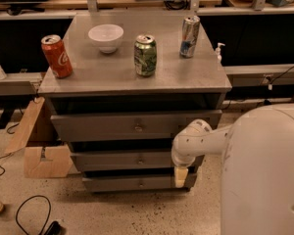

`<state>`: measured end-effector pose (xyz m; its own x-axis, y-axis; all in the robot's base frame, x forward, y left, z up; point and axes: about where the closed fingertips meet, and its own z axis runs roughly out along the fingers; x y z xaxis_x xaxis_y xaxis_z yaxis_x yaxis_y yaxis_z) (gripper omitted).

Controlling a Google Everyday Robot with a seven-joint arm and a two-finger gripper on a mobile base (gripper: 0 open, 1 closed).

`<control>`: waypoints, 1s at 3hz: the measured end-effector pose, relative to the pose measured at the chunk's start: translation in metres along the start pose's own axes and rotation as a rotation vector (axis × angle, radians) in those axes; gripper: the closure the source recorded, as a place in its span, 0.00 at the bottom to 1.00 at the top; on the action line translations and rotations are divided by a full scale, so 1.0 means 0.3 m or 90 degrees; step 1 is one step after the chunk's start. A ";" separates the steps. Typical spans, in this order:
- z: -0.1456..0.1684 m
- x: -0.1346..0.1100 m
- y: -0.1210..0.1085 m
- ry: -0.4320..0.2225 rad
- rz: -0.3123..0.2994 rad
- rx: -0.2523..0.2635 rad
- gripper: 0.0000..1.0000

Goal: Open middle drawer

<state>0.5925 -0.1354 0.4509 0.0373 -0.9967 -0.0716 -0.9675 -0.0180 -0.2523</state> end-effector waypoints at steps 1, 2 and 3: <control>0.041 0.020 0.007 0.012 0.016 0.009 0.00; 0.066 0.013 -0.011 0.014 0.025 0.021 0.00; 0.087 -0.016 -0.027 0.009 0.029 0.027 0.00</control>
Offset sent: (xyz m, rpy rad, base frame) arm 0.0165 0.0047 -0.0250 -0.0108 -0.0618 -0.0660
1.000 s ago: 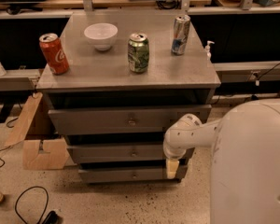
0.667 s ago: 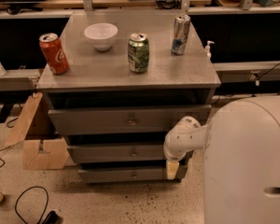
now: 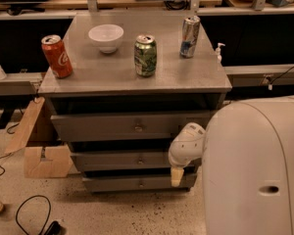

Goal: Open middle drawer

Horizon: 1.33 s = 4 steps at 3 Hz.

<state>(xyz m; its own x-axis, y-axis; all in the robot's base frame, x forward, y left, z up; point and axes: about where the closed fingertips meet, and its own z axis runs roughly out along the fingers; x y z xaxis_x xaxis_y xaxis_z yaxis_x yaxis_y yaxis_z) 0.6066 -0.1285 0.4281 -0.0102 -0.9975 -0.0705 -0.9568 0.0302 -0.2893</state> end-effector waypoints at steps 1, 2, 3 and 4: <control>0.023 -0.048 -0.002 -0.018 0.004 0.000 0.16; 0.048 -0.102 0.046 -0.046 0.015 -0.011 0.33; 0.062 -0.147 0.126 -0.072 0.024 -0.030 0.55; 0.062 -0.149 0.131 -0.074 0.025 -0.031 0.79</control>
Offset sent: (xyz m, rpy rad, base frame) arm -0.0289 0.0572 -0.0284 0.1480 0.0398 -0.0055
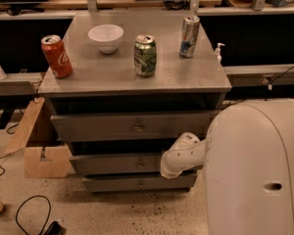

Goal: Open middle drawer

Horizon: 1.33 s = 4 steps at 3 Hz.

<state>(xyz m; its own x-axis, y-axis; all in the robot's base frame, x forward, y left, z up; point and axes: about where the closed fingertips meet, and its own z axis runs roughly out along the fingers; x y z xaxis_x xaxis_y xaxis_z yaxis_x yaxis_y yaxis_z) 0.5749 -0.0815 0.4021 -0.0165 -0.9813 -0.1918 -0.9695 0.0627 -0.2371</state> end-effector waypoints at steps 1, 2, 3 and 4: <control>-0.027 -0.010 0.032 -0.007 0.004 -0.004 0.99; -0.032 -0.011 0.031 -0.007 0.004 -0.004 1.00; -0.034 -0.011 0.030 -0.007 0.004 -0.004 1.00; -0.034 -0.011 0.030 -0.007 0.004 -0.004 1.00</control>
Offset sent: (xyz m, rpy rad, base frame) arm -0.2080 -0.0159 0.1184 0.1296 0.1069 -0.1493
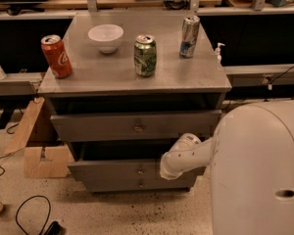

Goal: Open middle drawer

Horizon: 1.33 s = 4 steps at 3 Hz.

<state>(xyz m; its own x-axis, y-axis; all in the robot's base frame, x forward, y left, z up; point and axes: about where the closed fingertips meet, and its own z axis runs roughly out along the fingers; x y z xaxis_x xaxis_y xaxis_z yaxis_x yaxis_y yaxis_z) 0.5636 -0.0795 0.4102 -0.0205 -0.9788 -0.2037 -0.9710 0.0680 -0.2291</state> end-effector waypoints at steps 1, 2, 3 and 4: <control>0.000 0.000 0.000 0.000 0.000 0.000 1.00; 0.000 0.000 0.000 0.000 0.000 0.000 0.75; -0.002 -0.001 0.000 0.000 0.000 0.000 0.43; -0.002 -0.001 0.000 0.000 0.000 0.000 0.20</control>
Offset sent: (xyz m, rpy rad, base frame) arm 0.0000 0.0000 0.0000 0.0000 0.0000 0.0000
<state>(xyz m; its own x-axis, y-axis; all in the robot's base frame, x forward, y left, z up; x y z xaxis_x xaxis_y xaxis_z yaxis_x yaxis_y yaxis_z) 0.5635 -0.0795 0.4110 -0.0205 -0.9788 -0.2037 -0.9711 0.0680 -0.2289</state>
